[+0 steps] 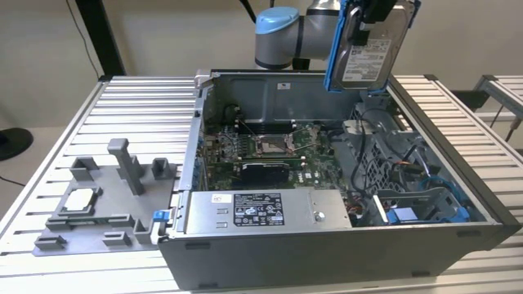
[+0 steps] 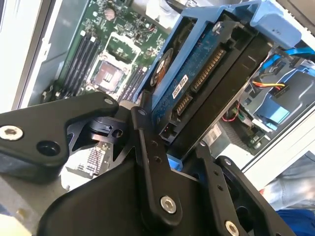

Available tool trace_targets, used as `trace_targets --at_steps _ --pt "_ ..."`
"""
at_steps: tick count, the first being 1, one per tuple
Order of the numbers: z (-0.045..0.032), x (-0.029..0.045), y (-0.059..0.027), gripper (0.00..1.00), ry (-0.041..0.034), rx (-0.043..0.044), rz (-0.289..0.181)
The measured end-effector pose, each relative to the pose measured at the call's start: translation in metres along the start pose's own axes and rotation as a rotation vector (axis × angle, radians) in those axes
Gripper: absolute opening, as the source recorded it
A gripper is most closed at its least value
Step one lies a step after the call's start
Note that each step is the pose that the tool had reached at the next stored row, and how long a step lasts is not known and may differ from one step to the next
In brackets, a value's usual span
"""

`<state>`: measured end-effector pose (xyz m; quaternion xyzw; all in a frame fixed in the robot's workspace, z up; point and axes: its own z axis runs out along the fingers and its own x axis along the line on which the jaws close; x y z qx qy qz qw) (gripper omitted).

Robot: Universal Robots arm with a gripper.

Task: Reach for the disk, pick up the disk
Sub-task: 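Pick up the disk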

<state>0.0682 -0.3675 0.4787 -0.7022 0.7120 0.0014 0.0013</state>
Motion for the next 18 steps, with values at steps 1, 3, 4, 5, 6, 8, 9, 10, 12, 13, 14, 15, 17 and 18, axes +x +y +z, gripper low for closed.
trace_targets --at_steps 1,3,4,5,6,8,9,10,12,13,14,15,17,18 --pt "0.0 0.0 -0.0005 0.0 0.0 0.0 0.0" --pt "0.0 0.0 -0.0012 0.0 -0.0001 0.0 0.0" --pt "0.0 0.0 -0.0012 0.0 0.0 0.0 0.0" --pt "0.0 0.0001 -0.0012 0.0 0.0 0.0 0.0" --pt "0.0 0.0001 -0.0013 0.0 0.0 0.0 0.0" --pt "0.0 0.0 -0.0013 0.0 0.0 0.0 0.0" --pt "0.0 0.0001 -0.0013 0.0 0.0 0.0 0.0" --pt "0.0 0.0001 -0.0013 0.0 -0.0001 0.0 0.0" --pt "0.0 0.0006 -0.0013 0.0 -0.0002 0.0001 0.0" --pt "-0.0001 0.001 -0.0013 0.0 0.0 0.0 0.0" --pt "-0.0001 0.0015 -0.0014 0.0 0.0001 0.0 0.0" --pt "0.0 0.0022 -0.0014 0.0 -0.0001 -0.0001 0.0" --pt "0.0 0.0037 -0.0014 0.0 0.0 -0.0003 0.0" --pt "0.0 0.0046 -0.0014 0.0 0.0 -0.0005 0.0"
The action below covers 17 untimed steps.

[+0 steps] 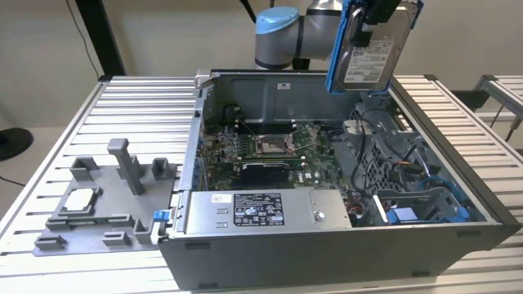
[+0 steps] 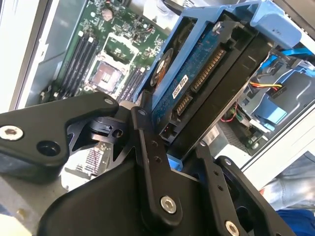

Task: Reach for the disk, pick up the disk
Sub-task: 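Pick up the disk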

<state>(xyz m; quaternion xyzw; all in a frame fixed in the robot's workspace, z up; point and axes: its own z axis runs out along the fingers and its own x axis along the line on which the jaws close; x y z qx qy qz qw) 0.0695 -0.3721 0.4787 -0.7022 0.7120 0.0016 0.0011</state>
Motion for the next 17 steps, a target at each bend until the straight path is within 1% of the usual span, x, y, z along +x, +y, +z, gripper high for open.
trace_targets --at_steps 4,17 --pt "0.0 0.0032 0.0 0.0 -0.0001 -0.0005 0.0" --pt "0.0 0.004 0.0 0.0 -0.0001 -0.0005 0.0"
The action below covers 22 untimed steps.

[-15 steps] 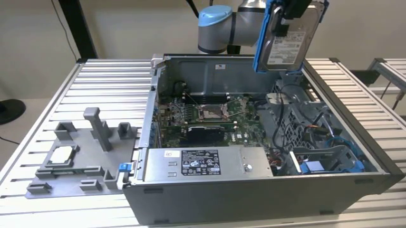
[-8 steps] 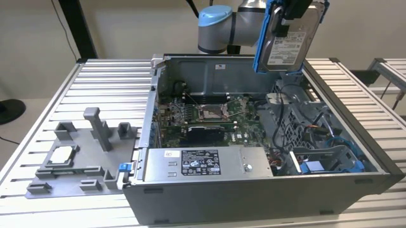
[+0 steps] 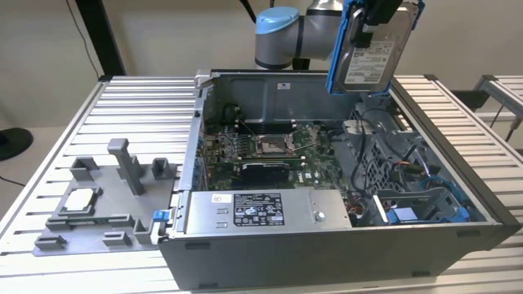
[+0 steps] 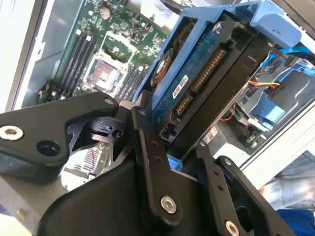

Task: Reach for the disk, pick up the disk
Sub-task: 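Pick up the disk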

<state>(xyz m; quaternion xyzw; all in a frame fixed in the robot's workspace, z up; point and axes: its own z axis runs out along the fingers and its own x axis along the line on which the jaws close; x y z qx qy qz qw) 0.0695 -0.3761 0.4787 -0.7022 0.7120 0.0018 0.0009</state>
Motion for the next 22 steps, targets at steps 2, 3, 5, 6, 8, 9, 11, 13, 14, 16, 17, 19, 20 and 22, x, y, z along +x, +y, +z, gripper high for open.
trace_targets --at_steps 2,3,5,6,8,9,11,13,14,16,17,19,20,22 --pt "0.0 0.001 -0.0001 0.0 0.0001 0.0 0.0" --pt "0.0 0.0018 -0.0001 0.0 0.0 0.0 0.0" --pt "0.0 0.0036 -0.0001 0.0 0.0 0.0 0.0" --pt "0.0 0.0046 -0.0001 0.0 0.0 0.0 0.0" --pt "0.0 0.0068 -0.0001 0.0 -0.0001 0.0 0.0" --pt "0.0 0.0079 -0.0001 0.0 0.0 0.0 0.0" --pt "0.0 0.0102 -0.0002 0.0 -0.0001 0.0 0.0" --pt "0.0 0.0124 -0.0003 0.0 0.0001 0.0 0.0" --pt "0.0 0.0136 -0.0004 0.0 0.0001 0.0 0.0" --pt "0.0 0.0157 -0.0005 0.0 0.0 0.0 0.0" --pt "0.0 0.0167 -0.0005 0.0 0.0 0.0 0.0" --pt "0.0 0.0187 -0.0006 0.0 0.0 0.0 0.0" --pt "0.0 0.0197 -0.0006 0.0 -0.0001 -0.0001 0.0" --pt "-0.0001 0.0216 -0.0007 0.0 0.0001 -0.0001 0.0"
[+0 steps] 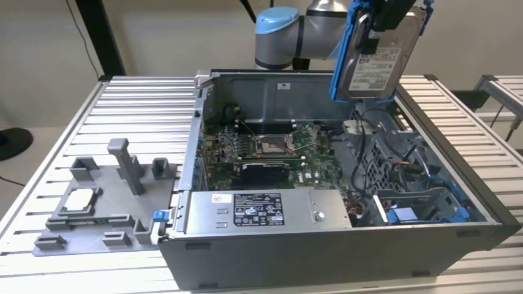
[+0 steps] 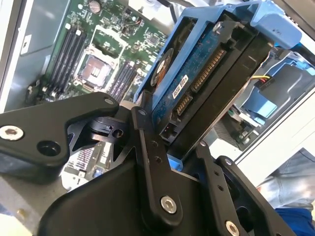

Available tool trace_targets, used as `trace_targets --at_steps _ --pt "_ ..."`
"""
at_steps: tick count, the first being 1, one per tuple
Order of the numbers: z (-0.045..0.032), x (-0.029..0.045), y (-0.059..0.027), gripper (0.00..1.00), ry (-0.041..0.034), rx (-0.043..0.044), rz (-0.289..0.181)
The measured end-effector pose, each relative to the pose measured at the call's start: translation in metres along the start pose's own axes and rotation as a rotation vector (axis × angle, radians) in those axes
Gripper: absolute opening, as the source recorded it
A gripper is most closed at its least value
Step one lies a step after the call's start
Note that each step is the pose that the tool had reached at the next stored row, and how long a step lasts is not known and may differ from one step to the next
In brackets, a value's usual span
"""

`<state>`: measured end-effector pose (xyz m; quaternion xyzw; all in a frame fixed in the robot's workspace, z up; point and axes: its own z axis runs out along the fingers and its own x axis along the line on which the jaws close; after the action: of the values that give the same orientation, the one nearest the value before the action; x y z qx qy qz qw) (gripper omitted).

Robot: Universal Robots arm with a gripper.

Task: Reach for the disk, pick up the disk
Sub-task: 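Pick up the disk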

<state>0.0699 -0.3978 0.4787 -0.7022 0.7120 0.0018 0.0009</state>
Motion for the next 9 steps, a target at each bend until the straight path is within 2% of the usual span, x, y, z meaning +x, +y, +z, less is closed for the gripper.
trace_targets --at_steps 9 --pt "0.0 0.0093 -0.0002 0.0 -0.0001 -0.0002 0.0"
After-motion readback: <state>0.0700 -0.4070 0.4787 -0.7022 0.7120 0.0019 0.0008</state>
